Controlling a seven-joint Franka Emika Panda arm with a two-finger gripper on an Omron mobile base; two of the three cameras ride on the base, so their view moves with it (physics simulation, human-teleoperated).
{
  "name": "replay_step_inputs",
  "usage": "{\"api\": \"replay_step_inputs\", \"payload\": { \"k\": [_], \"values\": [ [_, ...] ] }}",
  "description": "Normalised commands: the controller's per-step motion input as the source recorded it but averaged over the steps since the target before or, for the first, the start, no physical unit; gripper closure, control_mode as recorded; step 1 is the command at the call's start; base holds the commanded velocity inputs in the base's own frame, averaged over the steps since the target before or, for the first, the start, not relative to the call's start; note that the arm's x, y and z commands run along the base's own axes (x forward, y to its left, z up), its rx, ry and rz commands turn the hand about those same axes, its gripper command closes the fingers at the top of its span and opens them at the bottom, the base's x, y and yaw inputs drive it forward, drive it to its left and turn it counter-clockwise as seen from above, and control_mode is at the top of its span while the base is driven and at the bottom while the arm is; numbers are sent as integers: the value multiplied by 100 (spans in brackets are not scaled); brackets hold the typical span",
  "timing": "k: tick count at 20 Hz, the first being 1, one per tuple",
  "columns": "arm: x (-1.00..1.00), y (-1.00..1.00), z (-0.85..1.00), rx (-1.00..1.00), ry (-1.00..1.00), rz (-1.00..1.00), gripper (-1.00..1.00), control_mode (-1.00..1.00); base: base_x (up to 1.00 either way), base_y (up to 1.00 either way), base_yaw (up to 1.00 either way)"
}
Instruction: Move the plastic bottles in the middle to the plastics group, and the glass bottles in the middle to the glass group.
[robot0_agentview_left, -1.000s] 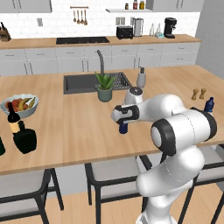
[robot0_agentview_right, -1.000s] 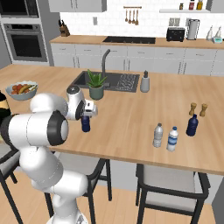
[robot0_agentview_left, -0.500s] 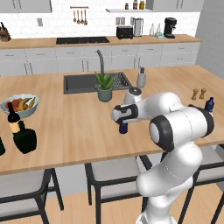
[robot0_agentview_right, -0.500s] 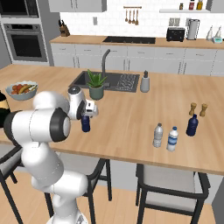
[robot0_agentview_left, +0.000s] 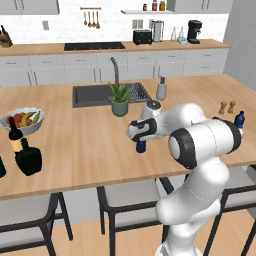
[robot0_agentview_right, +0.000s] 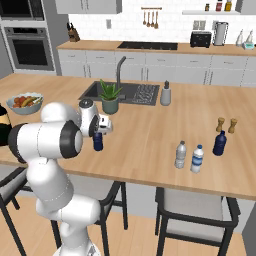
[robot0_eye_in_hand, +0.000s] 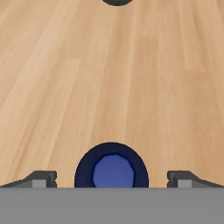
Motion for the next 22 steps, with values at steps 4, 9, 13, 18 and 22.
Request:
{"api": "replay_step_inputs", "payload": {
  "k": [4,9,13,18,22],
  "values": [
    [8,0,-8,0,0,0,-100,-100,0,0,0],
    [1,0,-1,0,0,0,100,-100,0,0,0],
    [0,0,0,0,0,0,100,-100,0,0,0],
    [-2,0,2,0,-4,0,100,-100,0,0,0],
    [-2,-24,32,0,-5,-3,100,-100,0,0,0]
  ]
}}
